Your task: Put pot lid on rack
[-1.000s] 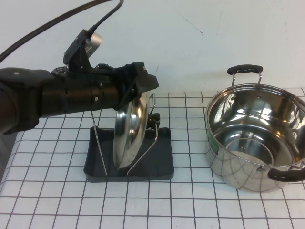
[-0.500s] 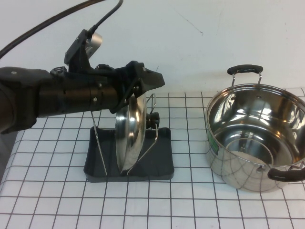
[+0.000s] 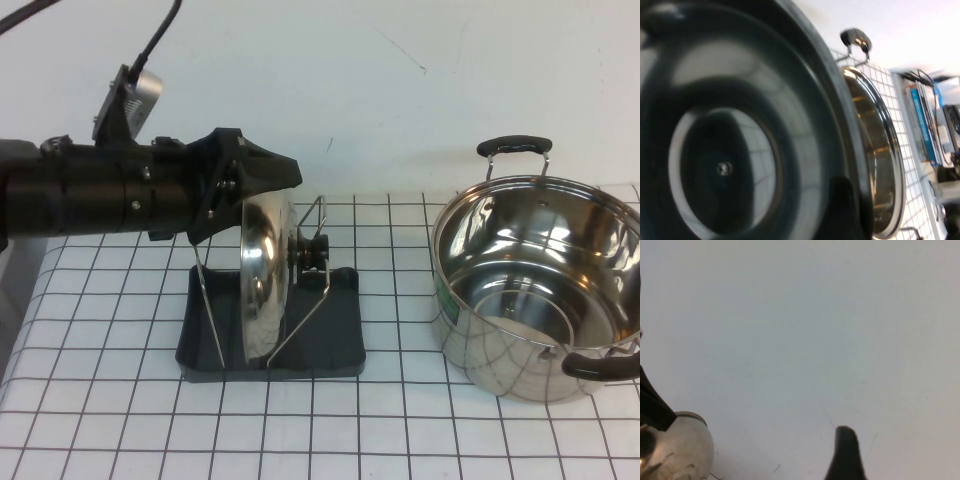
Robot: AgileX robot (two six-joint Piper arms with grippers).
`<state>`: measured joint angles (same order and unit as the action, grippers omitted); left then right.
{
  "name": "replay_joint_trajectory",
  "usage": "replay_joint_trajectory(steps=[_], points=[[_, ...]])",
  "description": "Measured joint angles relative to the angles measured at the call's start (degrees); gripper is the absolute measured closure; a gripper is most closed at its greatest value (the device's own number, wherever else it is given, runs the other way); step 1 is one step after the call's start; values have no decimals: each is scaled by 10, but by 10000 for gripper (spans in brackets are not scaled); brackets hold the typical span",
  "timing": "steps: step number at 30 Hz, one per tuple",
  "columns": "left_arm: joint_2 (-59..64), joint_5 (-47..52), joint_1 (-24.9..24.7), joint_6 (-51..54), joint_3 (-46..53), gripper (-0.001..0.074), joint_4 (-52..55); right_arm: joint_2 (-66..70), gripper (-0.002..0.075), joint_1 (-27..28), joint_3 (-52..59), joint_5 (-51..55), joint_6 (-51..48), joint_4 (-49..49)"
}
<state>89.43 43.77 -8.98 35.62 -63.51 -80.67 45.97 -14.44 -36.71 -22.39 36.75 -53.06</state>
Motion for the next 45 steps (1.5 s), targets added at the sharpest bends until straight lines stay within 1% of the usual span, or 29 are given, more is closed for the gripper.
replay_joint_trajectory(steps=[5,10,14,20,22,24,26,27,29,31,33,36,38,41,43,45], points=[[0,10,0,0,0,260,5,0,246,0,0,7,0,0],[-4,11,6,0,0,281,25,0,246,0,0,16,0,-1],[-25,11,31,0,0,304,39,0,246,0,0,19,7,-1],[-90,14,81,0,0,351,55,-1,246,0,0,21,34,-2],[-117,23,97,8,0,404,57,-4,246,0,0,21,38,-3],[-144,30,111,27,0,491,64,-10,246,0,0,21,42,-5],[-177,35,121,51,0,615,80,-17,249,0,0,21,56,-14],[-196,35,125,69,0,657,97,-23,257,0,0,23,67,-19],[-236,36,126,90,0,702,146,-35,290,0,0,25,96,-35],[-272,39,126,95,0,719,204,-48,354,0,0,28,133,-59],[-320,44,126,91,0,728,281,-63,451,0,0,28,175,-89],[-395,41,126,26,0,732,418,-92,609,0,0,31,245,-131],[-449,24,126,-43,6,733,510,-112,673,0,0,37,296,-162],[-530,-11,126,-113,35,735,605,-141,711,0,0,59,383,-230],[-573,-20,126,-147,63,736,641,-154,720,0,0,70,451,-292],[-632,-23,126,-189,105,736,690,-166,724,0,6,73,539,-368]])
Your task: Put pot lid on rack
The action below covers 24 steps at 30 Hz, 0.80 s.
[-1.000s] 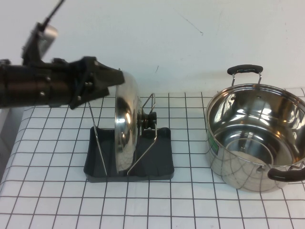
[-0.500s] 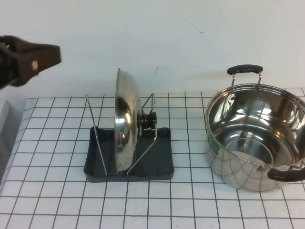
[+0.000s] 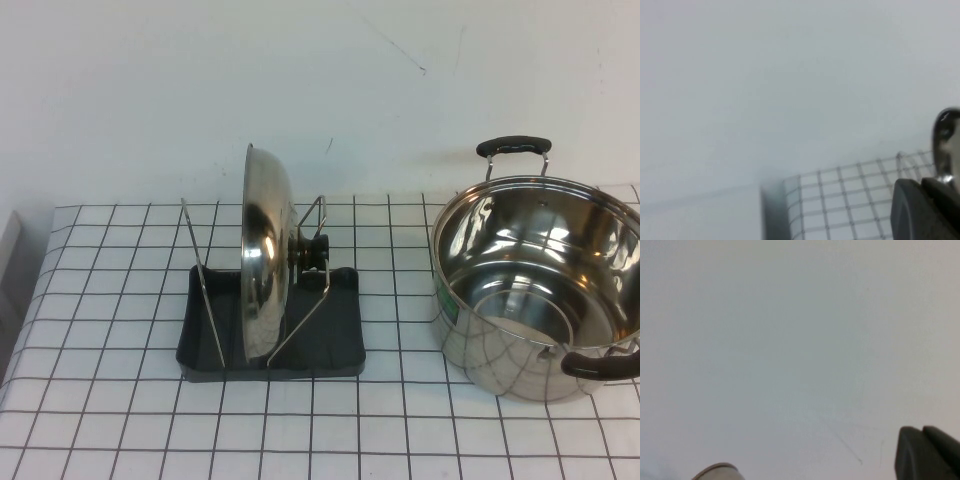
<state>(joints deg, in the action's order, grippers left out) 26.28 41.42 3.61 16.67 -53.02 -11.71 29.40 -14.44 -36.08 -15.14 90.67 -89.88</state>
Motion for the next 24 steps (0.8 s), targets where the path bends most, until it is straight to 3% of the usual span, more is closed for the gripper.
replay_joint_trajectory(steps=[3,5,13,24], points=[[-60,0,0,-67,62,736,68,-18,726,0,24,0,113,-72],[-95,1,0,-108,96,736,109,-34,727,0,43,0,136,-88],[-212,5,0,-180,202,736,148,-115,727,0,91,-19,121,-99],[-222,-5,0,-186,309,736,124,-140,727,0,102,-20,111,-100]])
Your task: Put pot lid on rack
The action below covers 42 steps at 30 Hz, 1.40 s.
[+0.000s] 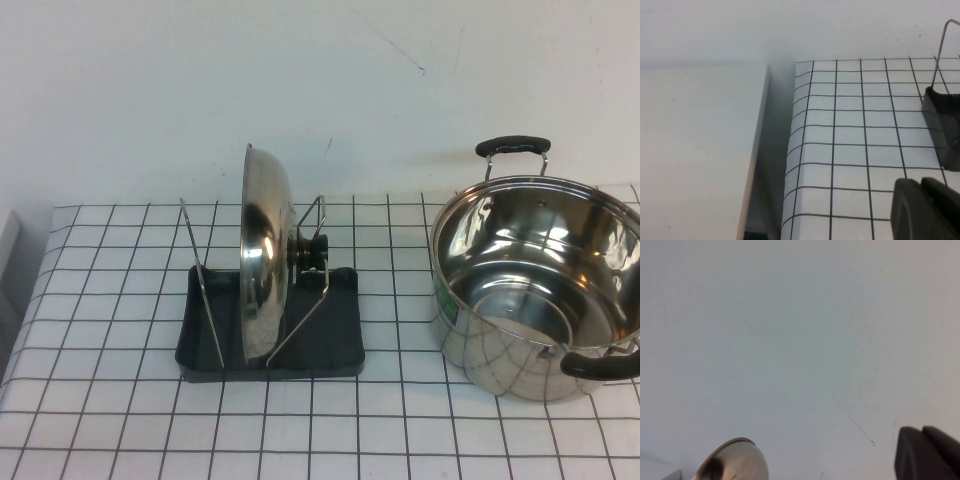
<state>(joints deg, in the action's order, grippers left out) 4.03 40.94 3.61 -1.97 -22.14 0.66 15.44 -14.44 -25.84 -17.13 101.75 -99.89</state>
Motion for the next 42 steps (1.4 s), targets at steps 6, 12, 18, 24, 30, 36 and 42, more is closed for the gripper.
replay_joint_trajectory(steps=[6,12,18,24,30,36,42], points=[[0,-43,0,0,31,736,-1,-23,727,0,0,-8,-2,0],[0,-48,0,0,32,736,-2,-30,727,0,0,-66,10,-1],[0,-50,0,0,32,736,-2,-30,727,0,11,-95,-34,-7],[0,-50,0,0,32,736,-2,-37,727,0,39,10,-132,-9],[0,-50,0,0,32,736,-7,-41,727,0,80,113,-231,-7],[0,-50,0,0,32,736,-7,-70,727,18,148,218,-245,1],[0,-50,0,0,32,736,-7,-137,727,112,208,233,-195,5]])
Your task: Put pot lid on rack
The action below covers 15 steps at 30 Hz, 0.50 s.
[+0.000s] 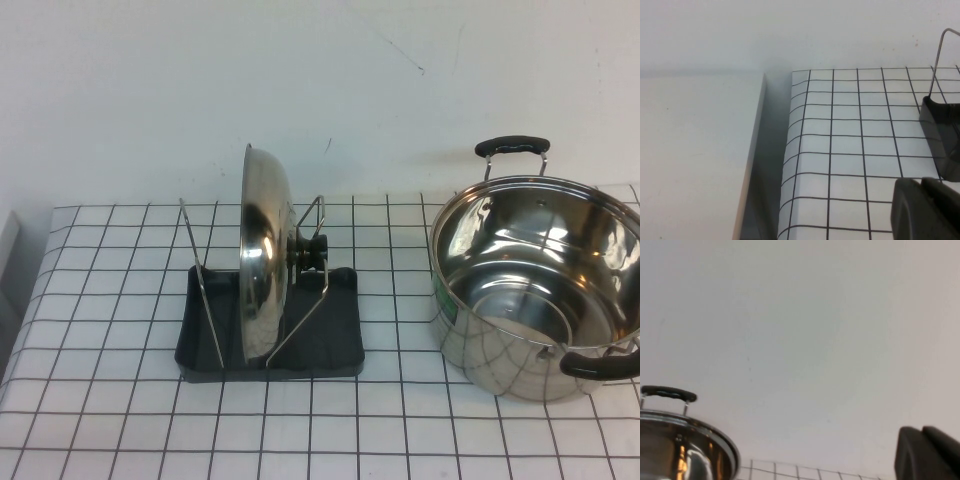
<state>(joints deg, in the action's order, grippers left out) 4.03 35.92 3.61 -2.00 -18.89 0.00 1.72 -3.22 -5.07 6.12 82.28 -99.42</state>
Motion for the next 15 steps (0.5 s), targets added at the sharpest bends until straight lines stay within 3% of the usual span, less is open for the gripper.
replay_joint_trajectory(steps=[5,8,11,15], points=[[0,0,0,-1,0,736,0,-19,727,40,39,-5,24,6],[0,0,0,-2,0,736,0,-21,727,48,53,-5,-17,77],[0,0,0,-2,0,736,0,-24,727,48,60,4,-195,280],[0,0,0,-2,0,736,0,-25,727,48,60,52,-527,611]])
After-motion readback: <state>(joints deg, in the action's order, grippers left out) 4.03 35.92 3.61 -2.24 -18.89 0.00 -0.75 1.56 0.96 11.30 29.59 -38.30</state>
